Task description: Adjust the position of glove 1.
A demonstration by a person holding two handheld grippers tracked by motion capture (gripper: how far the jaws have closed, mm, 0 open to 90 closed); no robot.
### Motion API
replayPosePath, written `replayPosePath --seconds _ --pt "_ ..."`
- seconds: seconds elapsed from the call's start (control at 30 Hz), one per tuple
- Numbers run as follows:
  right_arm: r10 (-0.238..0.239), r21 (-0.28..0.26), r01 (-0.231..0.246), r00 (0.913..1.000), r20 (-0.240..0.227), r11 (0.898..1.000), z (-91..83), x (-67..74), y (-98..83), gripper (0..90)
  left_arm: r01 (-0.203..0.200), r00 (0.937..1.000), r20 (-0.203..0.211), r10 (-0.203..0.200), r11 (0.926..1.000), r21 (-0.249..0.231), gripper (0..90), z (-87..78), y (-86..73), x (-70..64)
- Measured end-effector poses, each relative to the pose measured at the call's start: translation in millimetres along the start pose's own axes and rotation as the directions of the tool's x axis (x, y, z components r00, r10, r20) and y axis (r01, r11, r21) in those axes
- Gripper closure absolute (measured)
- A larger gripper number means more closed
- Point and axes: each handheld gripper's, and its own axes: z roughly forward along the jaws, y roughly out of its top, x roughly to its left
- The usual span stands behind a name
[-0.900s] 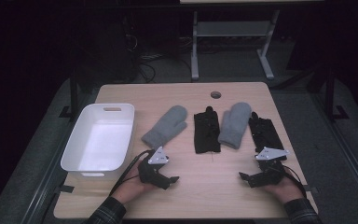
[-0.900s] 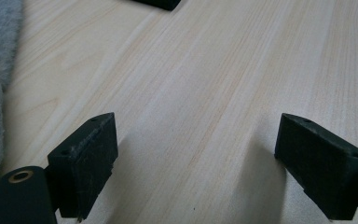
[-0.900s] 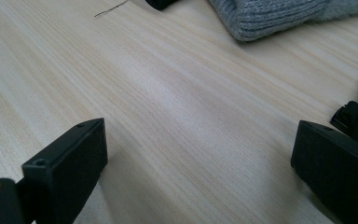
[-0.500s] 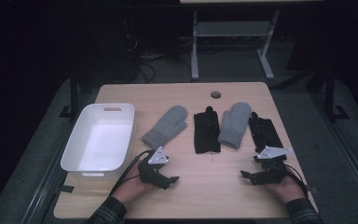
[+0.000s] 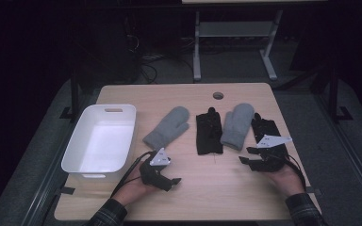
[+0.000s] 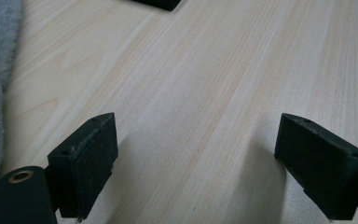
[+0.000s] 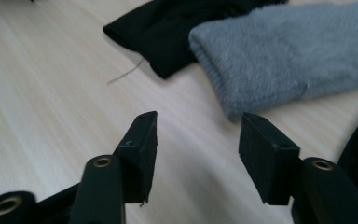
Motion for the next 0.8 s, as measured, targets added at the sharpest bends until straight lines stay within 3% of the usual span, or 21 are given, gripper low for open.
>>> replayPosePath --seconds 0.17,0.4,0.8 --pt "-0.008 -0.016 0.008 1.0000 -0.001 1.000 5.5 -4.8 12.5 60.7 0.002 1.0000 0.001 -0.002 1.0000 0.002 12.2 -0.2 0.3 -0.2" --pt "0.030 -0.029 -0.030 0.9995 -0.009 0.999 18.4 -19.3 37.3 89.4 0.001 1.0000 0.001 -0.001 1.0000 0.002 12.3 -0.1 0.2 0.0" --pt "0.053 -0.002 -0.053 0.9986 0.007 0.999 47.7 -38.6 51.8 90.0 0.000 1.0000 0.002 0.000 1.0000 0.007 12.2 -0.5 0.4 0.1"
